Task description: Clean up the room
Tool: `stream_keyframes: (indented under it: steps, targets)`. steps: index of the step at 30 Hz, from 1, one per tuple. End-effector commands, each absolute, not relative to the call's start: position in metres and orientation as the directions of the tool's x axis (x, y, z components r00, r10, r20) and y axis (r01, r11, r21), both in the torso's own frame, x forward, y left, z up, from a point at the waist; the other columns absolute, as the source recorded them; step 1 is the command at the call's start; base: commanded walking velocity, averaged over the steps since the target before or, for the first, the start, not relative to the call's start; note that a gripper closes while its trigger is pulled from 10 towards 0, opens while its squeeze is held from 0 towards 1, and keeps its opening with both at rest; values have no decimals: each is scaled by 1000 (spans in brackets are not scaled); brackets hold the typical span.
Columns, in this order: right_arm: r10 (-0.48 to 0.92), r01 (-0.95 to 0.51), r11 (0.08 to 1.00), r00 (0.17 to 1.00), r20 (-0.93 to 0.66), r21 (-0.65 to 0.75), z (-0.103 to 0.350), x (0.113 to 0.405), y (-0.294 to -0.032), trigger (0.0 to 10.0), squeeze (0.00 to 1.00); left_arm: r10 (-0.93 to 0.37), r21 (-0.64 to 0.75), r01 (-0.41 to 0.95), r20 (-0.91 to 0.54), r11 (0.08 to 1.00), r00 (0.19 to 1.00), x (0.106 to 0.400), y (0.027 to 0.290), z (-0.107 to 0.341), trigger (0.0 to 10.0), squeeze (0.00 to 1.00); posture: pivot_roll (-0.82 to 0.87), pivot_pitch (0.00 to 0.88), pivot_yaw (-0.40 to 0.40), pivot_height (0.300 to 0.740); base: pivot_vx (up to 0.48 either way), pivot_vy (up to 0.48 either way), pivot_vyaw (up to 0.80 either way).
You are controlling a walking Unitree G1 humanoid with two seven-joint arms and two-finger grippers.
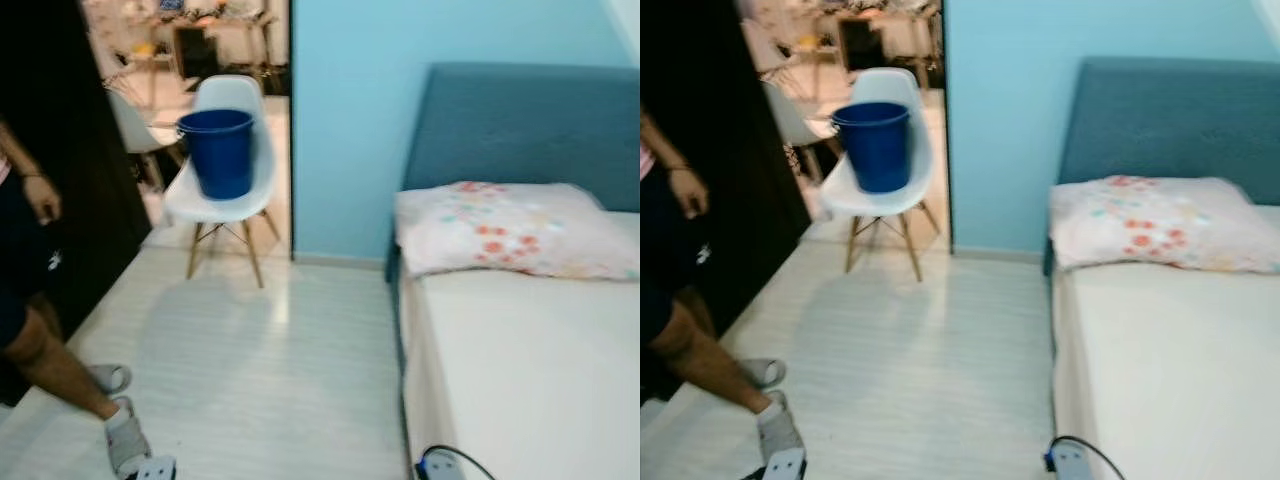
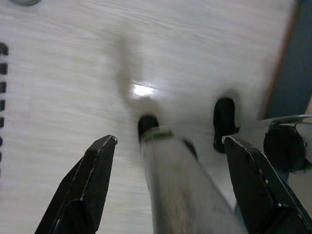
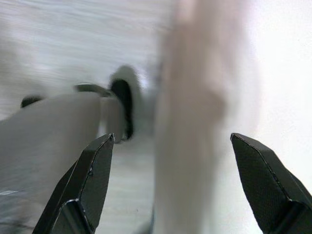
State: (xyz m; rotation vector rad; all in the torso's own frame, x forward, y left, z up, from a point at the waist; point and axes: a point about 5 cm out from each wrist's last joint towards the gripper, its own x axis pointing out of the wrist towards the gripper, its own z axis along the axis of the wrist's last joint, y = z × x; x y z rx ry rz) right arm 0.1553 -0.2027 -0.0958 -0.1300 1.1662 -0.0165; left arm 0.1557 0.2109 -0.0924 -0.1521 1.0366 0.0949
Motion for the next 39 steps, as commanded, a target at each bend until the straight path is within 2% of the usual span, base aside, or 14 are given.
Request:
stream_keyframes:
  steps: [1,13,29,36,39]
  targets:
    - [-57,-71,993,381,-923,-91,-98,153,-194,10000,0,25,-62,-165,-878,984,479,146,218,-95,10000,0,-88,0,-12,740,-439,0,-731]
    - [-88,-90,988,351,-932,-127,-98,140,-219,10000,0,24,-64,-169,-882,983,471,142,218,-96,10000,0,-87,0,-14,740,-420,0,-729]
    - [-108,-93,985,316,-943,-144,-104,123,-221,10000,0,19,-78,-179,-874,981,486,145,216,-95,10000,0,-88,0,-12,740,-408,0,-723]
    - [-128,-73,985,314,-941,-158,-103,119,-228,10000,0,0,-117,-176,-833,977,553,165,213,-88,10000,0,-87,0,-15,740,-378,0,-719]
    - [-131,-72,984,319,-939,-161,-103,123,-225,10000,0,-30,-152,-145,-782,978,623,192,206,-76,10000,0,-85,0,-16,740,-309,0,-717]
